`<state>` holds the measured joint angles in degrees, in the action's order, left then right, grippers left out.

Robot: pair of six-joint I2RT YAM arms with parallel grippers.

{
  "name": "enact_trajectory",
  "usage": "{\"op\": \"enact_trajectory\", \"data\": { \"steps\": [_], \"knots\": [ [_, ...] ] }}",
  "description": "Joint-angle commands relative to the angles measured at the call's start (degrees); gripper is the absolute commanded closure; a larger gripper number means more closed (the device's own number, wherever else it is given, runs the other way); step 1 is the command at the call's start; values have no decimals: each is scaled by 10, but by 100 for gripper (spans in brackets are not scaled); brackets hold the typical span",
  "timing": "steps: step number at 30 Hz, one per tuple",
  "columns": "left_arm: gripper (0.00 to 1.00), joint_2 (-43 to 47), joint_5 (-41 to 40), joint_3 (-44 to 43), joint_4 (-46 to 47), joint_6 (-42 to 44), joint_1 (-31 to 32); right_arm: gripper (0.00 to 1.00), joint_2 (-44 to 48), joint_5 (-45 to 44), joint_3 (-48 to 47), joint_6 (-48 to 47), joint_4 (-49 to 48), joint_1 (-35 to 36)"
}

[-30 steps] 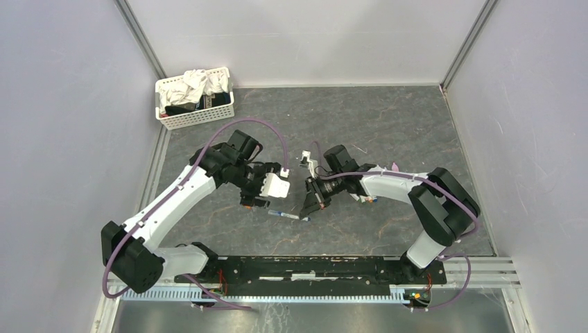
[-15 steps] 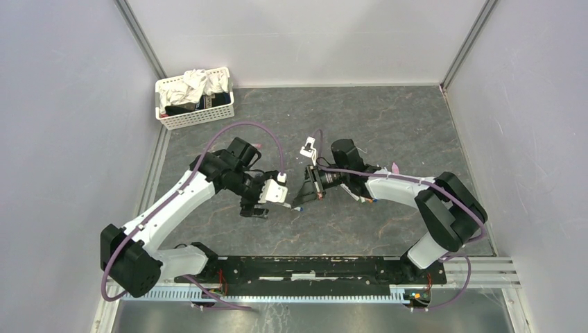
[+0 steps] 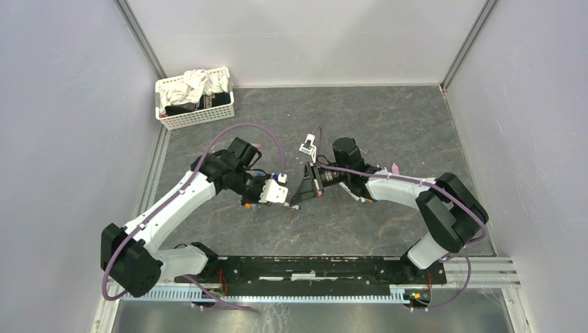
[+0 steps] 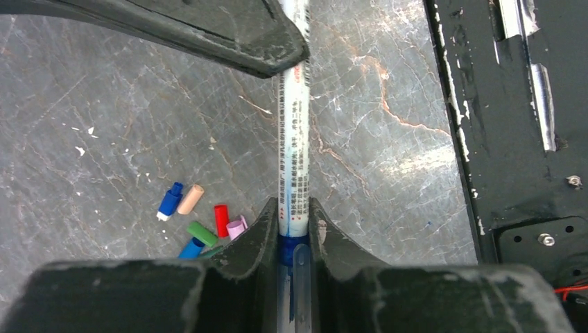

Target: Open the pen caps

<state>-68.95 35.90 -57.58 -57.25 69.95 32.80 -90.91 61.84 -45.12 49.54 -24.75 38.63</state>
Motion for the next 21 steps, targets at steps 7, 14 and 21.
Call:
{"op": "enact_trajectory", "data": {
  "steps": [7, 14, 21],
  "knots": [
    [98, -5, 23, -23, -15, 11, 3, 53, -20, -53, -99, -144, 164, 45],
    [98, -25, 29, -35, -52, 11, 8, 59, -57, -53, -147, -140, 164, 74],
    [96, -38, 34, -59, -58, -21, 8, 88, -51, -18, -117, -127, 119, 83]
  ]
}}
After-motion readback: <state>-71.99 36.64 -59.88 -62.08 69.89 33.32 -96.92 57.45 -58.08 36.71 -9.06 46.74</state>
